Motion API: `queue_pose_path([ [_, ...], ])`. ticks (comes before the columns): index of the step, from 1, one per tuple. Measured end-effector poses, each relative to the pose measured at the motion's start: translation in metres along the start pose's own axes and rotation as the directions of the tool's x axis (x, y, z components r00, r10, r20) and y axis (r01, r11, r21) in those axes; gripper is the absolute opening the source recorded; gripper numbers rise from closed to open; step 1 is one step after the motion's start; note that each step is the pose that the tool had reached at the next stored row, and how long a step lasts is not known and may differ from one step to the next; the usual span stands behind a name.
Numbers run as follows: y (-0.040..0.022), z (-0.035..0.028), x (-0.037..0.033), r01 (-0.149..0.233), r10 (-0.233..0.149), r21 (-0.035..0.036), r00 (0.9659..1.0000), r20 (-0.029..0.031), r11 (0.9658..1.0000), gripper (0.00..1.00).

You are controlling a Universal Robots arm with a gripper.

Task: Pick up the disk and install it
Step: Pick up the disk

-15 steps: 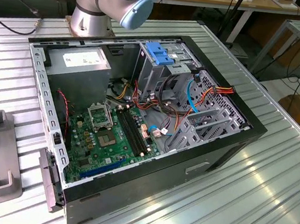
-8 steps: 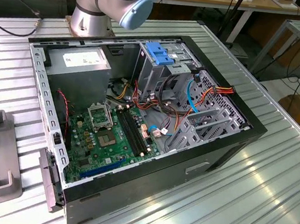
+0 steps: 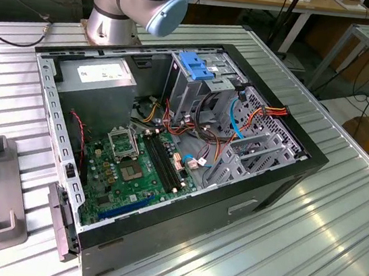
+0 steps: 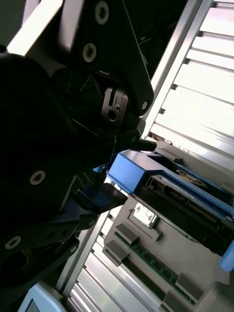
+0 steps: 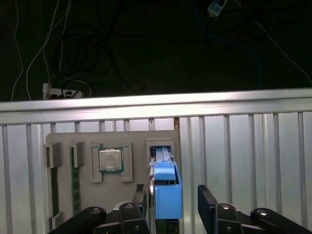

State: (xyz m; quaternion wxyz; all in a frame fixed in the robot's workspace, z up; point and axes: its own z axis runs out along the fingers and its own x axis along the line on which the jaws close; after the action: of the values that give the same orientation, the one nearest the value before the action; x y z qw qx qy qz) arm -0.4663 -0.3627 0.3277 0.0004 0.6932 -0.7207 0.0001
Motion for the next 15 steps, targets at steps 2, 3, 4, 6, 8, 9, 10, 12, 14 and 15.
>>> queue_pose_path([
  [2, 0.0007, 0.0008, 0.0, 0.012, -0.012, 0.0025, 0.9999, -0.0021, 0.9999, 0.54],
  [3, 0.0017, 0.0013, 0.0001, 0.015, -0.015, 0.0028, 0.9999, -0.0022, 0.9999, 0.54],
  [4, 0.0025, 0.0017, 0.0002, 0.017, -0.017, 0.0038, 0.9998, -0.0025, 0.9998, 0.54],
  [6, 0.0044, 0.0024, 0.0008, 0.025, -0.025, 0.0107, 0.9997, -0.0056, 0.9996, 0.54],
  [8, 0.0052, 0.0026, 0.0013, 0.032, -0.031, 0.0188, 0.9994, -0.0117, 0.9993, 0.54],
  [9, 0.0053, 0.0026, 0.0015, 0.035, -0.034, 0.0245, 0.9993, -0.0152, 0.9991, 0.54],
  [10, 0.0052, 0.0037, 0.0015, 0.037, -0.036, 0.0266, 0.9992, -0.0167, 0.999, 0.54],
  [12, 0.0053, 0.0067, 0.0015, 0.037, -0.037, 0.0262, 0.9992, -0.0171, 0.999, 0.54],
  [14, 0.0054, 0.0096, 0.0015, 0.037, -0.037, 0.0259, 0.9992, -0.0171, 0.999, 0.54],
  [15, 0.0054, 0.0111, 0.0015, 0.037, -0.037, 0.0256, 0.9992, -0.017, 0.999, 0.54],
])
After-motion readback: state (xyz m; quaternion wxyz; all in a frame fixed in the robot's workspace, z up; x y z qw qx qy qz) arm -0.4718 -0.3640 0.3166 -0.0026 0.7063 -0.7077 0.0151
